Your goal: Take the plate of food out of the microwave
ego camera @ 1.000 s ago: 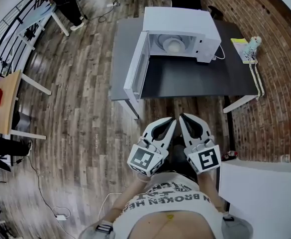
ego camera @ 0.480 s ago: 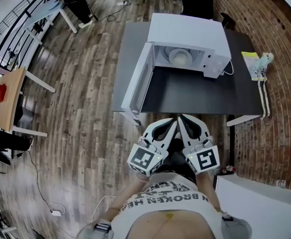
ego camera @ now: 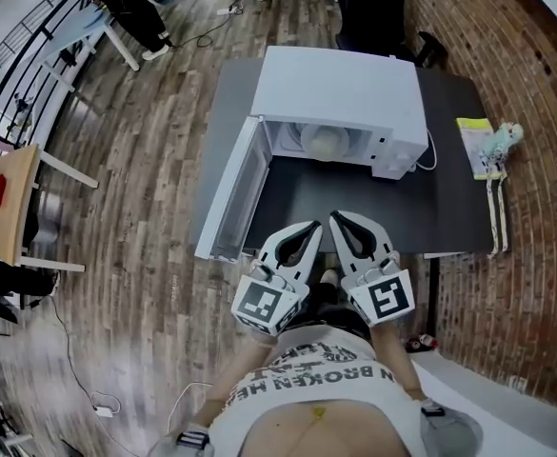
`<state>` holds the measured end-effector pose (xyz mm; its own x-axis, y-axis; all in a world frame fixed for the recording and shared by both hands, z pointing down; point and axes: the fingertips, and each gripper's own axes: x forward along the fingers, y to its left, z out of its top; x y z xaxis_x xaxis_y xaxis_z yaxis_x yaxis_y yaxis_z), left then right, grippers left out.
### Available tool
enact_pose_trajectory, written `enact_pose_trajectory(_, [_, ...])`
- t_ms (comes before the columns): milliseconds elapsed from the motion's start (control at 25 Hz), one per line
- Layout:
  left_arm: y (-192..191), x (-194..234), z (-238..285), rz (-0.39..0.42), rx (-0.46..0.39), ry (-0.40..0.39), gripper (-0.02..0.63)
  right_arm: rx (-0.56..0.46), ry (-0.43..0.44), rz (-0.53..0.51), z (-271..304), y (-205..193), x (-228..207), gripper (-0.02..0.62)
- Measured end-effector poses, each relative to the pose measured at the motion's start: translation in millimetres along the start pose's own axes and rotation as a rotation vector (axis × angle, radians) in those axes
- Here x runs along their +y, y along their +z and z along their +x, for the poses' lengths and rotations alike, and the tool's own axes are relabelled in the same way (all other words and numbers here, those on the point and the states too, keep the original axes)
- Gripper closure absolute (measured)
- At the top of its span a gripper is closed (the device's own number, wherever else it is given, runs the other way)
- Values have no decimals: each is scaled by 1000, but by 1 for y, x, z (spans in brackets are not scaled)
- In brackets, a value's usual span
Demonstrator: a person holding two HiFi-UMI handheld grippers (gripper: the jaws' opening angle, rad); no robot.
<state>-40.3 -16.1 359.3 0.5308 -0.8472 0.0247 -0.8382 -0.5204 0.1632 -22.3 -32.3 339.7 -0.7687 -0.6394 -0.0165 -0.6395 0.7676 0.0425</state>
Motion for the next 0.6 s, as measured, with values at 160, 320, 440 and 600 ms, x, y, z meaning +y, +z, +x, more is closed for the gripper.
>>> enact_pose_trajectory(160, [1,6,32,1,3,21,601,-2,21,10,11,-3,-29,588])
enact_pose_trajectory(320, [-1,8,60,5,9,39,601,-1,32,10,15,-7,-57,588])
enact_pose_trajectory(440, [-3,11,72,25,14,66,601,-3,41,13,18,-10,-73,588])
enact_pose_trajectory(600, [-5,19,82,16,9,84,601,-6,48,19,26,-14,-85,588])
